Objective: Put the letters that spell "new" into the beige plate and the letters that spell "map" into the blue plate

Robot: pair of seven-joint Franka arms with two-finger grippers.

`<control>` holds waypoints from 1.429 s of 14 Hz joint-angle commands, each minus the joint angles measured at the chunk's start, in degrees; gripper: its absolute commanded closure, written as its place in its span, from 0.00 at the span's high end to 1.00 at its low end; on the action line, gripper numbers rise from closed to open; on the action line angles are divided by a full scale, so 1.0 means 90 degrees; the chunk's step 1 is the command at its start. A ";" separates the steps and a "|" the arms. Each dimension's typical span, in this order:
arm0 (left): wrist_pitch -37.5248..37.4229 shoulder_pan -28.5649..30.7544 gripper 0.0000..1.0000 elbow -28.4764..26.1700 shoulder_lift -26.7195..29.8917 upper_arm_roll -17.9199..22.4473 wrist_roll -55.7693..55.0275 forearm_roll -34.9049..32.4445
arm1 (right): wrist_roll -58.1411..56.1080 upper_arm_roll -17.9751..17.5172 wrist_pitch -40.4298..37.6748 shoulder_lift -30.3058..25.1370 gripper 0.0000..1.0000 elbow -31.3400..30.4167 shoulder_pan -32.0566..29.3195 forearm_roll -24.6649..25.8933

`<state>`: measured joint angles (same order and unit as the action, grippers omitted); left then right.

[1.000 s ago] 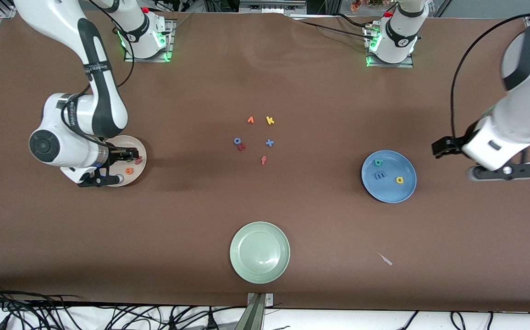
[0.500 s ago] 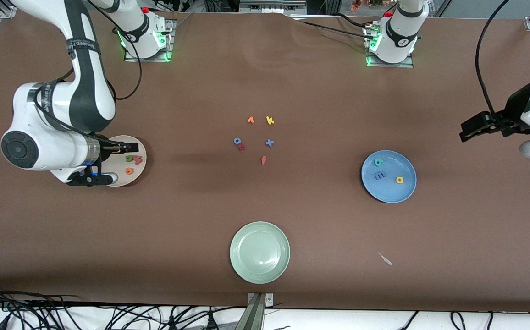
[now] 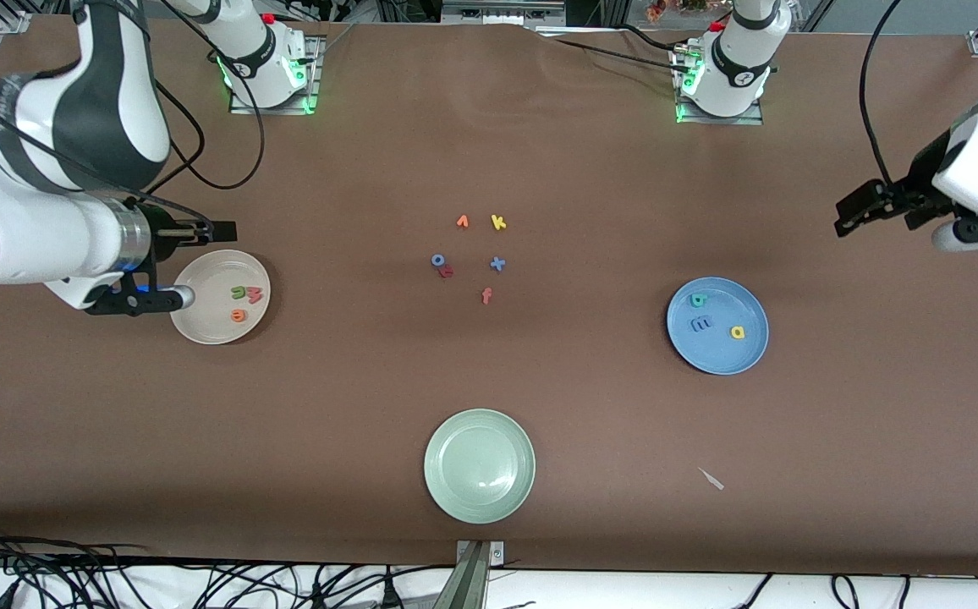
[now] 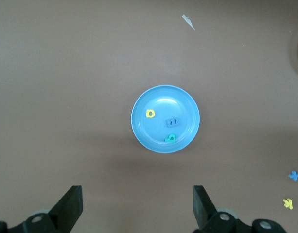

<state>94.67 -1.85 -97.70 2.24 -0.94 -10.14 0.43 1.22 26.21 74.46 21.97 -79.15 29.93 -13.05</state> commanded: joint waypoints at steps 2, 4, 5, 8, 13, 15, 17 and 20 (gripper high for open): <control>0.0038 -0.0126 1.00 -0.0103 0.0074 0.0094 0.0141 0.0138 | -0.0028 -0.0516 0.0201 -0.0282 1.00 -0.0003 -0.0296 0.0403; 0.0009 -0.0136 1.00 -0.0082 0.0054 0.0094 0.0141 0.0108 | -0.0019 -0.2143 0.0631 -0.0769 1.00 -0.0373 -0.1513 0.1250; 0.0009 -0.0126 1.00 -0.0073 0.0053 0.0094 0.0141 0.0108 | -0.0028 -0.2760 0.0991 -0.0994 1.00 -0.0685 -0.1973 0.1545; -0.0001 -0.0097 1.00 -0.0072 0.0053 0.0104 0.0150 0.0108 | -0.0038 -0.3206 0.1668 -0.1629 1.00 -0.1147 -0.2514 0.1664; -0.0049 -0.0116 1.00 -0.0073 0.0053 0.0006 0.0131 0.0089 | 0.0039 -0.3264 0.1142 -0.2147 1.00 -0.1360 -0.2984 0.1665; -0.0166 -0.0116 1.00 -0.0073 0.0063 0.0006 0.0131 0.0089 | -0.0028 -0.3235 0.1287 -0.2169 1.00 -0.1508 -0.3062 0.1655; -0.0254 -0.0116 1.00 -0.0073 0.0063 0.0006 0.0141 0.0089 | -0.0019 -0.3215 0.1345 -0.2042 1.00 -0.1469 -0.3042 0.1665; -0.0274 -0.0097 1.00 -0.0073 0.0063 0.0006 0.0160 0.0089 | 0.0059 -0.3215 0.1404 -0.1992 1.00 -0.1469 -0.3052 0.1636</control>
<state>92.95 -2.61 -98.40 2.53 -1.15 -9.95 0.43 1.19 -1.69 86.16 4.50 -91.61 3.58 1.29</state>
